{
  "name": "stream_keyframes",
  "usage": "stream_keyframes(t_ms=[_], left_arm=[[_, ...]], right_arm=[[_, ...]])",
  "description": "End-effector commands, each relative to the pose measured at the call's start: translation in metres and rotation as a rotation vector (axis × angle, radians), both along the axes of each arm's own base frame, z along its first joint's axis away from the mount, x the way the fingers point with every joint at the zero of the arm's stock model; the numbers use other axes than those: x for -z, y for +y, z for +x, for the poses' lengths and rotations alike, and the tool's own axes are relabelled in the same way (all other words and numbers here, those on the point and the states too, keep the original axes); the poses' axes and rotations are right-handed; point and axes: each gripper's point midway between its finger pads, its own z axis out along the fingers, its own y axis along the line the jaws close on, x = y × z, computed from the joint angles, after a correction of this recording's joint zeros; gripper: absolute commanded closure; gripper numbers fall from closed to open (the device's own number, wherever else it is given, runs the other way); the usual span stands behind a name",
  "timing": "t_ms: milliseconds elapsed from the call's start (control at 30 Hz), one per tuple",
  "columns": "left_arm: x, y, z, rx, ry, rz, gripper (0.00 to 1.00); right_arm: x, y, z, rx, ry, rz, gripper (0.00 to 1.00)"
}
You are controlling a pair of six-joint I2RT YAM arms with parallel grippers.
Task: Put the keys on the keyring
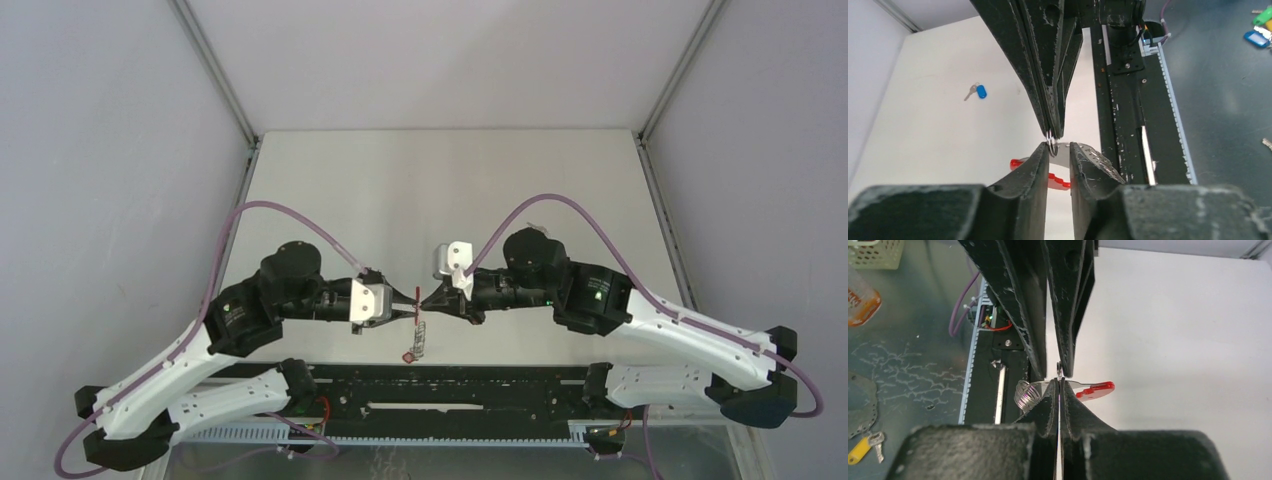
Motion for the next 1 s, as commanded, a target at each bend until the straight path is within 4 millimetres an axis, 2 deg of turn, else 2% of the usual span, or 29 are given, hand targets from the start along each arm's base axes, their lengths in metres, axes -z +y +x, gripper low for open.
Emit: stream_keyframes(t_ms=[0, 133, 267, 400, 600, 967], left_arm=[[-0.009, 0.001, -0.004, 0.012, -0.01, -0.045, 0.69], [-0.015, 0.005, -0.004, -0.003, 0.022, -0.08, 0.64], [-0.024, 0.003, -0.006, 0.002, 0.092, -0.132, 0.64], [-0.024, 0.001, -0.01, 0.035, 0.116, -0.144, 0.65], [-0.029, -0.001, -0.017, 0.082, 0.13, -0.156, 0.67], [-0.035, 0.0, -0.016, 0.08, 0.139, -0.177, 0.74]], right_arm=[[-0.035, -0.006, 0.006, 0.083, -0.02, 0.217, 1.0], [-0.05, -0.014, 0.0, 0.089, 0.013, 0.35, 1.0], [-0.06, -0.018, -0.007, 0.07, 0.04, 0.439, 1.0], [-0.065, -0.02, -0.013, 0.049, 0.066, 0.504, 1.0], [-0.064, -0.015, -0.018, 0.021, 0.074, 0.509, 1.0], [-0.054, -0.009, -0.029, -0.063, 0.087, 0.473, 1.0]])
